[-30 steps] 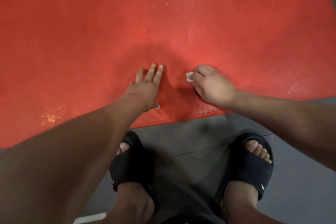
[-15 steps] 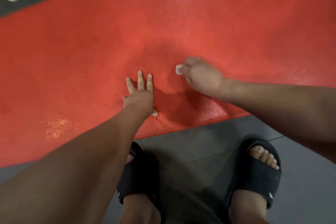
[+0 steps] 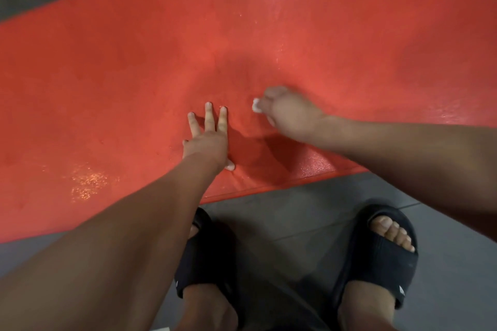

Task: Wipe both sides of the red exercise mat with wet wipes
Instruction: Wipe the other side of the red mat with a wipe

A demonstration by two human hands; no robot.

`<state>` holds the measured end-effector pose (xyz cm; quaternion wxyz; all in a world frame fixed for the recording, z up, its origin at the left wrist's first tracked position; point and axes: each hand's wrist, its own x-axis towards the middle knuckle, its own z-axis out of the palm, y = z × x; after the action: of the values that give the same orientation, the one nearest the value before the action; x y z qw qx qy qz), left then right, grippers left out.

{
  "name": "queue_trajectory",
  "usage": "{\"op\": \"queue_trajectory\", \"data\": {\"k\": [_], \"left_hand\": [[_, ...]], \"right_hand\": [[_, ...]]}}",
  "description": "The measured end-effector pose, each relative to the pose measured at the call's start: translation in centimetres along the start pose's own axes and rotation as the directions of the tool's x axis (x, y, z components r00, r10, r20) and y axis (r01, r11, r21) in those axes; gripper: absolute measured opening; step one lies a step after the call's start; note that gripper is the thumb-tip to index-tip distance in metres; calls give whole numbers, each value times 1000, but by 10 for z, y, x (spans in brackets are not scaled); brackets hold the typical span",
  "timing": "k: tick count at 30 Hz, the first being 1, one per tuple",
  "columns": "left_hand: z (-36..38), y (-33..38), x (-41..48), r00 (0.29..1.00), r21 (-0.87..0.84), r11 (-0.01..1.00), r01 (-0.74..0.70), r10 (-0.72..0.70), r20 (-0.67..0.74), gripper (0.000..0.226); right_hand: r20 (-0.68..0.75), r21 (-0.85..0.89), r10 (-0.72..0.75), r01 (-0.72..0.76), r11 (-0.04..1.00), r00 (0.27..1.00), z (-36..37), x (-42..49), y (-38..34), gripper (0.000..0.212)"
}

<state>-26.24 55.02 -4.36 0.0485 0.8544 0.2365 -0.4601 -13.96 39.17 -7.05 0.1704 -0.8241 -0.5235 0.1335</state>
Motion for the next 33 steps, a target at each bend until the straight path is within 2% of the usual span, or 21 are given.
{"op": "queue_trajectory", "data": {"k": [1, 3, 5, 6, 8, 10, 12, 13, 15, 18, 20, 22, 24, 26, 28, 30, 33], "left_hand": [[0, 0, 1, 1000, 0, 1000, 2, -2, -1, 141], [1, -1, 1, 1000, 9, 1000, 7, -7, -3, 141], [2, -1, 2, 1000, 14, 1000, 8, -8, 0, 141], [2, -1, 2, 1000, 11, 1000, 6, -6, 1, 141], [2, -2, 2, 1000, 6, 1000, 6, -6, -4, 141], [0, -2, 1, 1000, 4, 1000, 12, -12, -1, 142], [0, -2, 0, 1000, 2, 1000, 17, -17, 7, 142], [0, -1, 0, 1000, 2, 1000, 17, -17, 10, 142], [0, -1, 2, 1000, 1, 1000, 15, -15, 10, 142], [2, -2, 2, 1000, -1, 1000, 12, -12, 6, 143], [2, -2, 2, 1000, 2, 1000, 11, -11, 6, 143], [1, -2, 2, 1000, 3, 1000, 10, -10, 2, 142], [0, -3, 1, 1000, 2, 1000, 11, -11, 1, 142], [0, -2, 1, 1000, 0, 1000, 13, -13, 10, 142], [0, -1, 1, 1000, 3, 1000, 16, -16, 17, 142], [-1, -1, 1, 1000, 5, 1000, 16, -16, 19, 142], [-1, -1, 1, 1000, 9, 1000, 15, -15, 19, 143]], "right_hand": [[16, 22, -47, 46, 999, 999, 3, -14, -13, 19], [82, 110, -256, 247, 963, 963, 14, -50, -31, 32], [234, 103, -426, 413, 905, 874, 14, -72, -41, 30], [231, 80, -452, 447, 891, 861, 12, -71, -36, 28], [179, 37, -338, 337, 941, 924, 5, -47, -14, 31], [44, -64, -164, 166, 984, 986, -3, -19, 17, 33], [-60, -27, 71, -73, 997, 996, -13, -8, 42, 20], [-98, -29, 115, -118, 993, 989, -12, -11, 45, 14], [-89, -14, 85, -86, 996, 992, -2, -30, 33, 16], [96, 113, -173, 162, 980, 980, 10, -70, 5, 24], [170, 164, -233, 206, 965, 957, 8, -76, 3, 23], [154, 207, -110, 77, 975, 982, -2, -65, 9, 14], [28, 185, 44, -48, 982, 999, -7, -54, 21, 15], [-117, 108, 216, -203, 973, 969, -11, -44, 34, 15], [-182, 67, 369, -363, 930, 912, -17, -42, 44, 19], [-206, 105, 380, -366, 925, 902, -19, -42, 42, 23], [-158, 116, 226, -209, 971, 961, -18, -50, 29, 32]]}}
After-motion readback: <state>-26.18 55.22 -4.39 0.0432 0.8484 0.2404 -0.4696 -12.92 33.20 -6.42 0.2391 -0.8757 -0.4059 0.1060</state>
